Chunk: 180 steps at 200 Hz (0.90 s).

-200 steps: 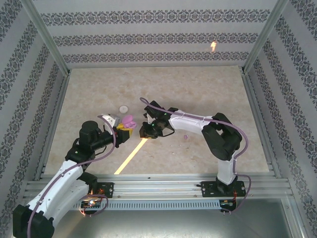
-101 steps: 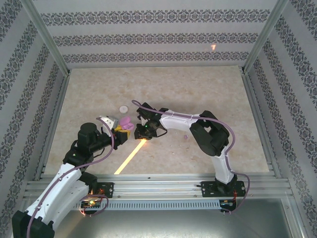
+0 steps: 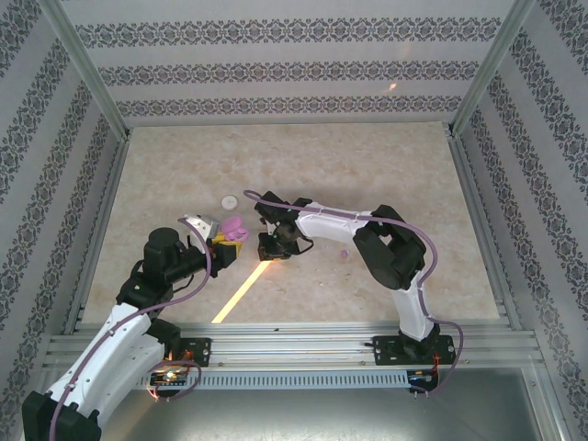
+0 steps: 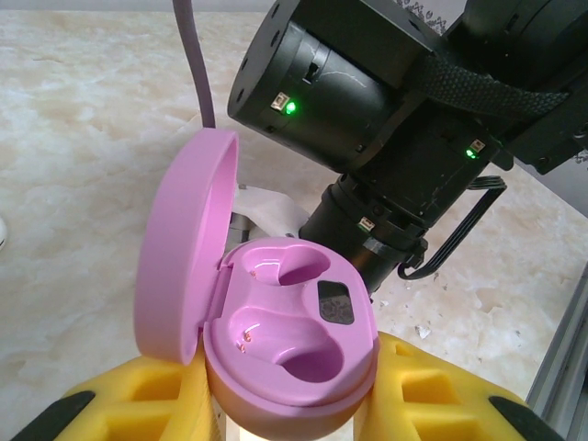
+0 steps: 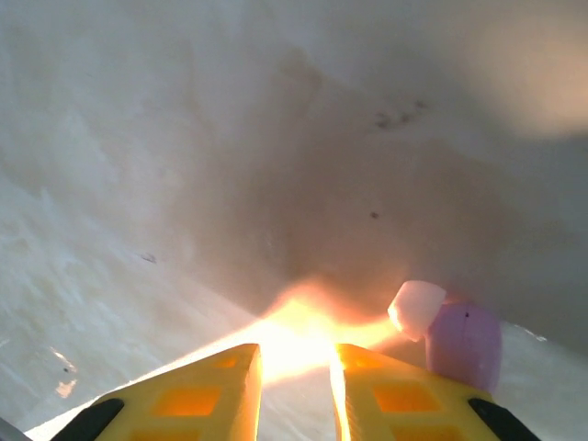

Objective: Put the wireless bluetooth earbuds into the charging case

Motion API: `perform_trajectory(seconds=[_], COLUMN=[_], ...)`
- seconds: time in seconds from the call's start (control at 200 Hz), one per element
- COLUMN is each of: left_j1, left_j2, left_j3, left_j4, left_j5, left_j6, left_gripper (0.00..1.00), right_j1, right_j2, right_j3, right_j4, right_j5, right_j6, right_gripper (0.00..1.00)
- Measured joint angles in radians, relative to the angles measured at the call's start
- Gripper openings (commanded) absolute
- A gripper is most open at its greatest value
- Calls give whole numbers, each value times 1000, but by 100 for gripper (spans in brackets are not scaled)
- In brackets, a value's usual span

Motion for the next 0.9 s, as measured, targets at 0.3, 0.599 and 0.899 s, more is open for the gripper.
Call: perform_trajectory(seconds=[0.3,0.599,0.899], left_j1=[0,0,0], left_j2=[10,10,10], left_j3=[0,0,0], left_j4=[3,7,7], left_j5=[3,3,3], left_j6=[0,-1,-3], left_gripper=[5,5,5], right_j1=[-48,-90,-92], right_j2=[-34,-43,-51], right_j3=[-13,-13,-13], right_j4=[-48,-66,-71], right_j5=[32,43,44], right_j6=[-26,-41,-40], right_gripper=[31,32,34])
